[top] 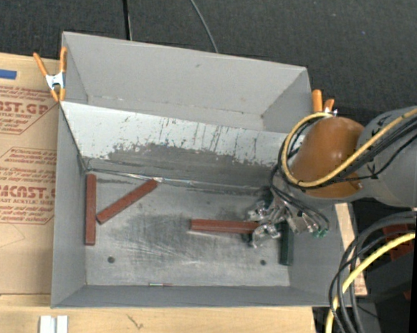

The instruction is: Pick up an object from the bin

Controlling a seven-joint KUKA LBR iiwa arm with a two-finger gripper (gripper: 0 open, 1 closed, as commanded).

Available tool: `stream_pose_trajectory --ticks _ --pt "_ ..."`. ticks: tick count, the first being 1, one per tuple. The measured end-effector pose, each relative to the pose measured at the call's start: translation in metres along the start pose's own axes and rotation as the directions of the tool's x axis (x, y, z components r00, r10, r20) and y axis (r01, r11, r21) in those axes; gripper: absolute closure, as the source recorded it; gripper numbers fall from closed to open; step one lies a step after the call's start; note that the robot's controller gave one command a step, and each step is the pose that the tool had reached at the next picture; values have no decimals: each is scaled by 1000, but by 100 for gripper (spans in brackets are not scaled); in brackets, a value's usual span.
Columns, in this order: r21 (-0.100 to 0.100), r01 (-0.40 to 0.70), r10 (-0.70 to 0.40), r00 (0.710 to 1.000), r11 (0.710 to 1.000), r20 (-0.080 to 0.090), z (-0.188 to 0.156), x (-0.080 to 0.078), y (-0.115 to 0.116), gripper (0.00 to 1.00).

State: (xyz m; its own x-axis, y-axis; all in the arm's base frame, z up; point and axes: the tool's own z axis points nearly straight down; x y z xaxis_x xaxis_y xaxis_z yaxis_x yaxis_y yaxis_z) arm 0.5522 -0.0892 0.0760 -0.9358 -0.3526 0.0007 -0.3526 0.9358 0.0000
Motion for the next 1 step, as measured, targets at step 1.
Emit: stream_pose_trajectory --ticks 1 --pt "-4 18 -18 1000 1000 -3 -54 -1 -5 100"
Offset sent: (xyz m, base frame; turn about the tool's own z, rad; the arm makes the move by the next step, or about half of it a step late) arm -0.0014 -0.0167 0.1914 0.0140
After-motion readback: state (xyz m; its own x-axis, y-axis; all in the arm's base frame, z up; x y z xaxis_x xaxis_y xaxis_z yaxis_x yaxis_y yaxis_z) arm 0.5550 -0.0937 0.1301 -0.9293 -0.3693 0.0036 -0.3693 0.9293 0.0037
